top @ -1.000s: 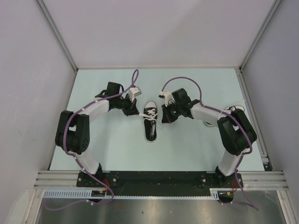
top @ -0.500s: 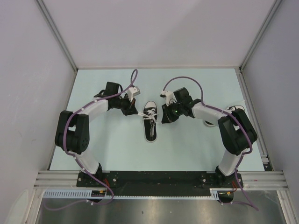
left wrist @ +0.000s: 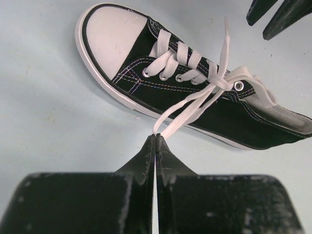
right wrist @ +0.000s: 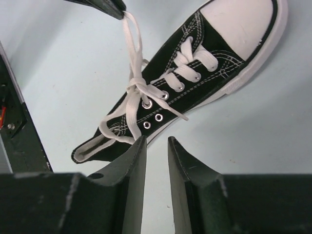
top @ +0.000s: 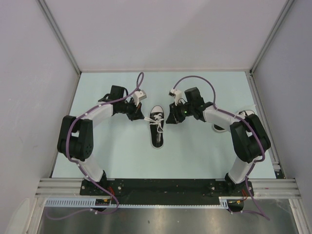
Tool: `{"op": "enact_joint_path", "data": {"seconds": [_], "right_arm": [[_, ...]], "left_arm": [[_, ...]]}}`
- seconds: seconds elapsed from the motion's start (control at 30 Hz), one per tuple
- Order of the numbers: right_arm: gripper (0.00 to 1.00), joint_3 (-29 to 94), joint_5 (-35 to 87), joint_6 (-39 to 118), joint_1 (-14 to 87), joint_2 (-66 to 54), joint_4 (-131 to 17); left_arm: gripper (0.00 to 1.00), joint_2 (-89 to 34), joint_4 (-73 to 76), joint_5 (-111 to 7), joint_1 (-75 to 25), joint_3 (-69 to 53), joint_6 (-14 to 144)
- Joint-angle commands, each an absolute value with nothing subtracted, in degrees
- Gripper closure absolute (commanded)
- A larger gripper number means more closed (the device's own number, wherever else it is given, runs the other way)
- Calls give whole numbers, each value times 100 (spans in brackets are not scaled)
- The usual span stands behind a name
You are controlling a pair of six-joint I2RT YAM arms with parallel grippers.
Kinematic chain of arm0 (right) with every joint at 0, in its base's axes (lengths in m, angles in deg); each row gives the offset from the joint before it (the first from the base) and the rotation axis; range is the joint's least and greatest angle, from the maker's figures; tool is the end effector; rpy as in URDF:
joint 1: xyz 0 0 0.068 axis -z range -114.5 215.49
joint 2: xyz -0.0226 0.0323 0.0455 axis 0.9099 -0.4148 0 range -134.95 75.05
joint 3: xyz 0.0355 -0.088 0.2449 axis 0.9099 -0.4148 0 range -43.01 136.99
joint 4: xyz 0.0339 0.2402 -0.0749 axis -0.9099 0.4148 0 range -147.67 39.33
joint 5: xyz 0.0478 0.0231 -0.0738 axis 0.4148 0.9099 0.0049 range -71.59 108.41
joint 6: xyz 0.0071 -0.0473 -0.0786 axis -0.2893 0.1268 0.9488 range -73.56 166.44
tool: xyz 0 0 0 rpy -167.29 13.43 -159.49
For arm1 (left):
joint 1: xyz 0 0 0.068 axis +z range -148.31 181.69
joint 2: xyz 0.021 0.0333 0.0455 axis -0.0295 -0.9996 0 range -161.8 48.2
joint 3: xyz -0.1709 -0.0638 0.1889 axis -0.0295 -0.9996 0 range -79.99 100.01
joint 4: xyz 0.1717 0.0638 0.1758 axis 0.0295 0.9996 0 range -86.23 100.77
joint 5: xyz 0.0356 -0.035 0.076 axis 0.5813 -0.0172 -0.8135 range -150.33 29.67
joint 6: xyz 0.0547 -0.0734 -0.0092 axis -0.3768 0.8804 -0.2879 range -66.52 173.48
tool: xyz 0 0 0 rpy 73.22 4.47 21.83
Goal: Tie the shoes
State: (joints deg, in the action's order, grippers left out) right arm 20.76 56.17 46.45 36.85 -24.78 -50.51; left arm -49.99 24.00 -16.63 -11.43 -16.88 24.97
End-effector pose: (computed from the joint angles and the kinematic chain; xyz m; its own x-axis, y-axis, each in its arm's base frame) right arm 0.3194 0.2322 0.1768 -0.6010 -0.3284 -0.7287 -0.7707 0.4798 0.4193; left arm 0.3381 -0.1374 0.1674 -0.4425 0.4575 -0.7713 0.8630 0.4511 -0.2275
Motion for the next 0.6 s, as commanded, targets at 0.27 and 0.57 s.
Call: {"op": "enact_joint_path", "data": {"seconds": [0.27, 0.57], "right_arm": [[64, 2362, 6086, 4196, 3333, -2637, -5486], [66, 2370, 5866, 4275, 3210, -2839, -5530]], "left_arm": [[100, -4936, 2232, -1480, -1175, -1460, 2413], [100, -4945, 2232, -1471, -1175, -1451, 2413]]}}
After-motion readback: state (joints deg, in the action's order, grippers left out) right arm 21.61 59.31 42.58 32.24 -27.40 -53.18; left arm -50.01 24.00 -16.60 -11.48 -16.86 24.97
